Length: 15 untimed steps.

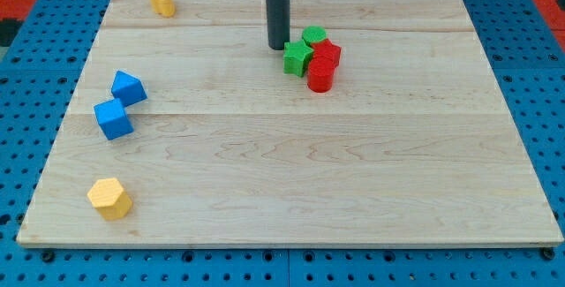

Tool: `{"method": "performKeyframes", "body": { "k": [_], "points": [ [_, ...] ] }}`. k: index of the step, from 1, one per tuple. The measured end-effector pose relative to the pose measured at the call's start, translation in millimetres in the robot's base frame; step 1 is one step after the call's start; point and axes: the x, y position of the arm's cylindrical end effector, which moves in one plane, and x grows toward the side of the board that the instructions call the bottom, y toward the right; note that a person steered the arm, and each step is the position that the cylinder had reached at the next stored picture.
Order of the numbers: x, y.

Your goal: Move the yellow heart to the top right of the blue triangle

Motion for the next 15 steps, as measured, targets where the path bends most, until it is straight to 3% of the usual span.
{"method": "performKeyframes", "body": {
  "k": [2,6,8,15],
  "points": [
    [-41.8,-41.7],
    [-79.7,-55.6],
    [-120.0,-73.6],
    [-113.0,-189.5]
  ]
}}
